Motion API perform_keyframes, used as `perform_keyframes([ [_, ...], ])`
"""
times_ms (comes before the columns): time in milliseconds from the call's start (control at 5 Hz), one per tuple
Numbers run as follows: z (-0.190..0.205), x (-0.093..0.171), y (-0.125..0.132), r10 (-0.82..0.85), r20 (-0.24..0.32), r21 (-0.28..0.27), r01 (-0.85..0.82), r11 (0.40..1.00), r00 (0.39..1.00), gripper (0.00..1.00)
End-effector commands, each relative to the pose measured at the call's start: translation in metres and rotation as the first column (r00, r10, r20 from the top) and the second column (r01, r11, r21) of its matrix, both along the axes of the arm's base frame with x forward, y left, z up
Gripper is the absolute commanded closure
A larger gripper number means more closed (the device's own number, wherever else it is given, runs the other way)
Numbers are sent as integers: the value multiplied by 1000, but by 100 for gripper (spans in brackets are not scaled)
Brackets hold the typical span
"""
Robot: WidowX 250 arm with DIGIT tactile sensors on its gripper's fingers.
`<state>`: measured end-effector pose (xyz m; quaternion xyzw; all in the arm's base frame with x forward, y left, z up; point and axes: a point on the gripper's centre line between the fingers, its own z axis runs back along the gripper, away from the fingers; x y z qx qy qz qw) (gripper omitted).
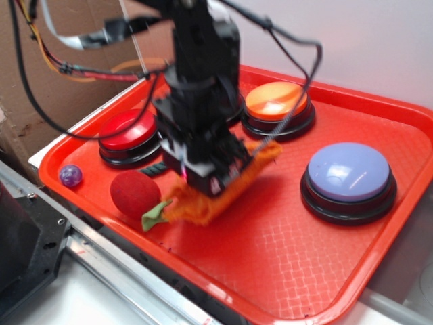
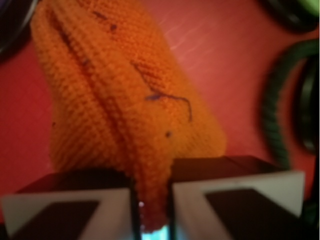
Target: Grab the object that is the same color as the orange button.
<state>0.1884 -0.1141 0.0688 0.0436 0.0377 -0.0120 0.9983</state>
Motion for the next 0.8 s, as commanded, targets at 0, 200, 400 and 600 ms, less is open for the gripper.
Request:
perform_keyframes([
  [0,97,20,42,-26,41,-22,27,999,999,100],
  [200,129,19,56,-9,115,-52,15,999,993,100],
  [400,141,18,66,21,159,-62,-11,998,987,100],
  [600,139,20,66,22,172,-87,-7,996,985,100],
])
